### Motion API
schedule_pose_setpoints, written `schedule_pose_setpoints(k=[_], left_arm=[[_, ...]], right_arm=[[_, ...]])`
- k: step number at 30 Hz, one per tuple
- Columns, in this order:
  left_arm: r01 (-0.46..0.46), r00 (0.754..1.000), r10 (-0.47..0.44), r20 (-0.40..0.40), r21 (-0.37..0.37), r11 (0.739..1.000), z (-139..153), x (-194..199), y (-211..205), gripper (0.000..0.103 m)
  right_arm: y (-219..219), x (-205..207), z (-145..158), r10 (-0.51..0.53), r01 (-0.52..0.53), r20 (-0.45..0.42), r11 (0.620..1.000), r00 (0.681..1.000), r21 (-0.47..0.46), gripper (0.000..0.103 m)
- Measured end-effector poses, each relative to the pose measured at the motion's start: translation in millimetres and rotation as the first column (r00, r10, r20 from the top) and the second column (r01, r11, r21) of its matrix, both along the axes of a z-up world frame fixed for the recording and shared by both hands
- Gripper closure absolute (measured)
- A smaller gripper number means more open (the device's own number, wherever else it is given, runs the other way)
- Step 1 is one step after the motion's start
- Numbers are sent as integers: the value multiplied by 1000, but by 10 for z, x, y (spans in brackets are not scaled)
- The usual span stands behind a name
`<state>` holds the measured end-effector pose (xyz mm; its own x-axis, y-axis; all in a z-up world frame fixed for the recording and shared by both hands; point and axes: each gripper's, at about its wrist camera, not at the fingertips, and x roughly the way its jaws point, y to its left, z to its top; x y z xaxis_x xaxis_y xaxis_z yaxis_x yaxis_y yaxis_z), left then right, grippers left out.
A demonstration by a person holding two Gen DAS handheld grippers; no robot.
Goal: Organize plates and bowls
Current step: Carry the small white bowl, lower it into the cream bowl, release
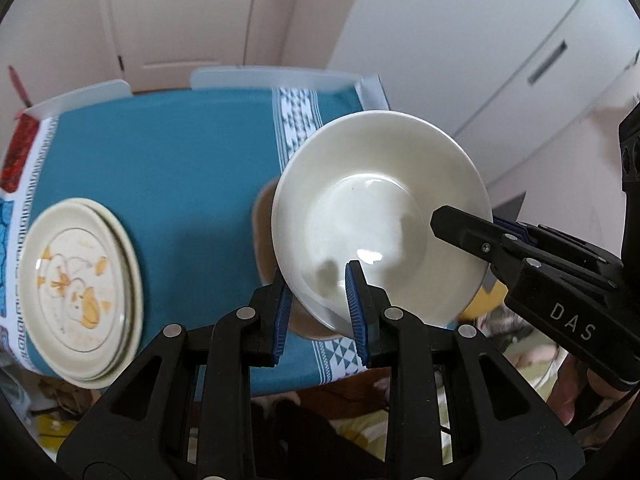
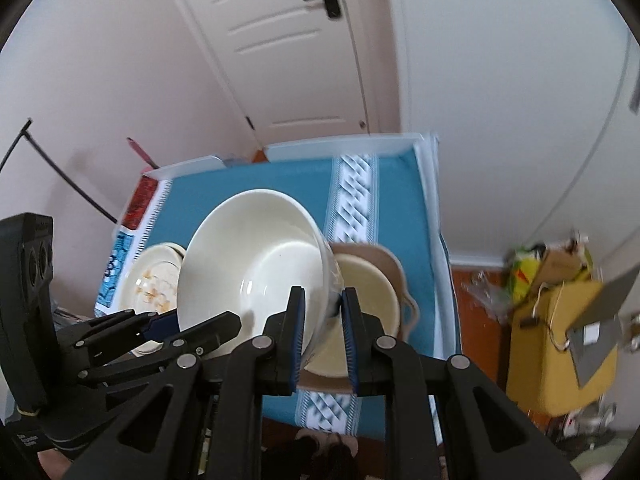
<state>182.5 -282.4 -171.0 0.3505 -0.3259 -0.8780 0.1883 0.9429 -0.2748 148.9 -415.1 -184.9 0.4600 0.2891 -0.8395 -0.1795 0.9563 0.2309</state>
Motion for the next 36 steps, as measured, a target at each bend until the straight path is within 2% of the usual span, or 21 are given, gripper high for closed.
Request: schedule_pose_setpoints(k=[6, 12, 20, 36], left_arm=[[50, 997, -47, -61, 48, 998, -282, 93, -148, 79], [80, 993, -73, -94, 79, 994, -472, 255, -172, 79], [108, 990, -95, -100, 131, 985, -518, 378, -243, 79], [155, 987, -141, -72, 260, 953, -553, 393, -399, 79]], right_arm=[[-126, 47, -357, -47, 48, -65, 999, 997, 15, 86], [-196, 122, -532, -70, 72, -104, 997, 992, 21, 86], [-221, 166, -685, -68, 70, -142, 997, 988, 12, 86], [-221, 201, -767, -66, 63, -170, 998, 983, -20, 85]])
